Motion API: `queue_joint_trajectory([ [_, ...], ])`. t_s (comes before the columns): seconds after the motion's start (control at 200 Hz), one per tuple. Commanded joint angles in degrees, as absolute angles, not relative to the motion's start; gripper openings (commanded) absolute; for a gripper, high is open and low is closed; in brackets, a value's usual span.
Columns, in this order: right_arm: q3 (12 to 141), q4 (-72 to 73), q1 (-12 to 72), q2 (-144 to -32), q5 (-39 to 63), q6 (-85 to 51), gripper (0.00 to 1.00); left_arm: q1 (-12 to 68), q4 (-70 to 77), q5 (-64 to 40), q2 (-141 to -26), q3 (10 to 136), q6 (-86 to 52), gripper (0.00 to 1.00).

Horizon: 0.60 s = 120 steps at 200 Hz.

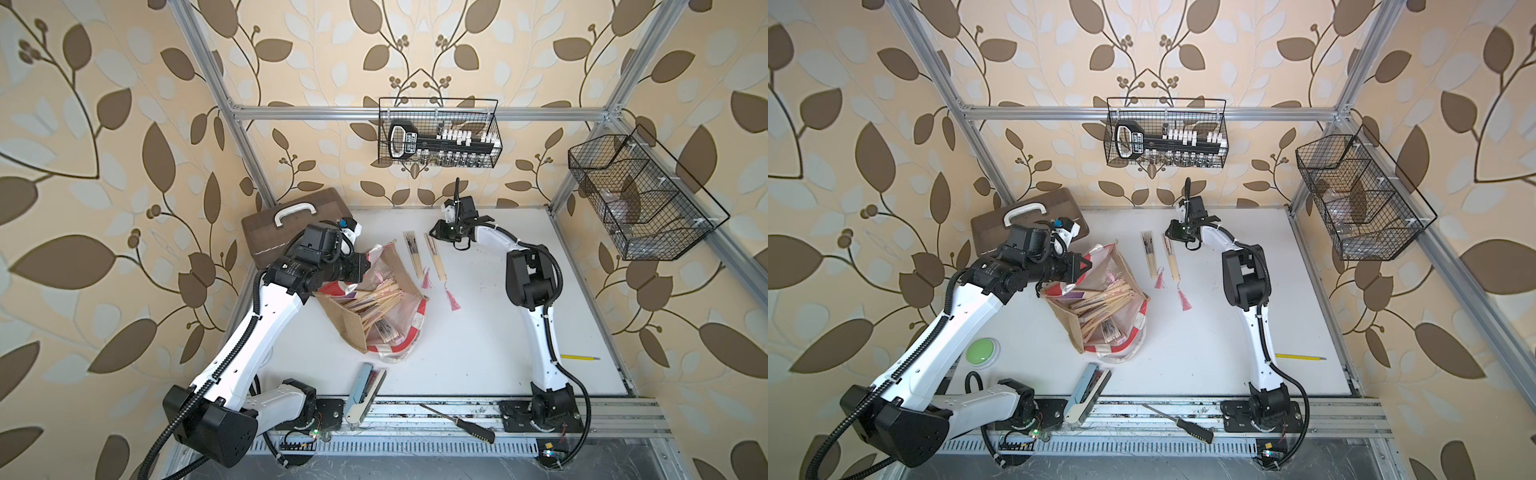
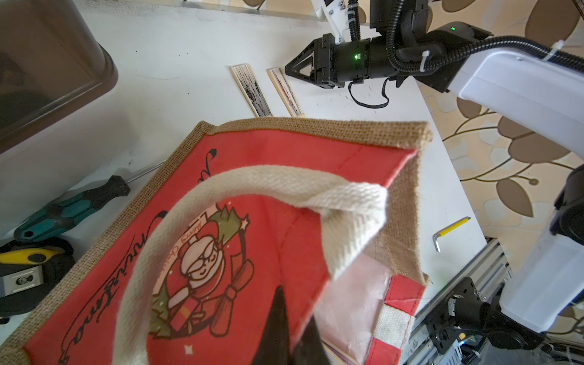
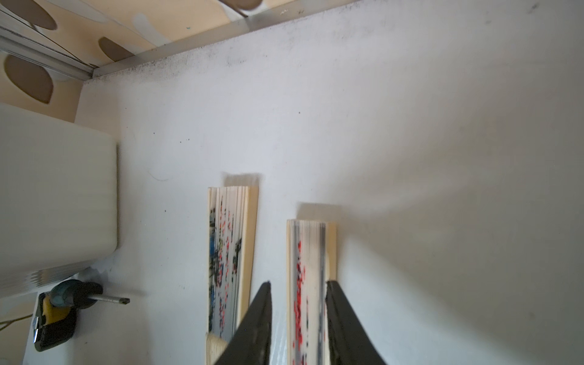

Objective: Take out the folding fans from the tote bags
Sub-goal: Place the folding fan at the center of the board.

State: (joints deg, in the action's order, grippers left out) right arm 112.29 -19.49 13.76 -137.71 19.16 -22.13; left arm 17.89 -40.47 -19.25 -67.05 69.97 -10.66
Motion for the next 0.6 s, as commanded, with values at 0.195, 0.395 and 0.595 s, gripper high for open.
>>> queue_joint_trajectory([
  [0.195, 78.51, 0.48, 20.68, -103.79, 7.90, -23.96, 0.32, 17.23, -38.70, -20.48, -66.36, 69.45, -10.98, 0.00],
  [0.395, 59.75, 7.25, 29.15, -84.35, 0.12, -17.54, 0.32, 17.22, -38.50, -20.00, -66.44, 69.27, -10.90, 0.00],
  [0.595, 50.25, 5.14, 40.79, -69.12, -6.59, -6.16, 0.33, 17.23, -38.32, -20.03, -66.45, 69.17, -10.93, 0.00],
])
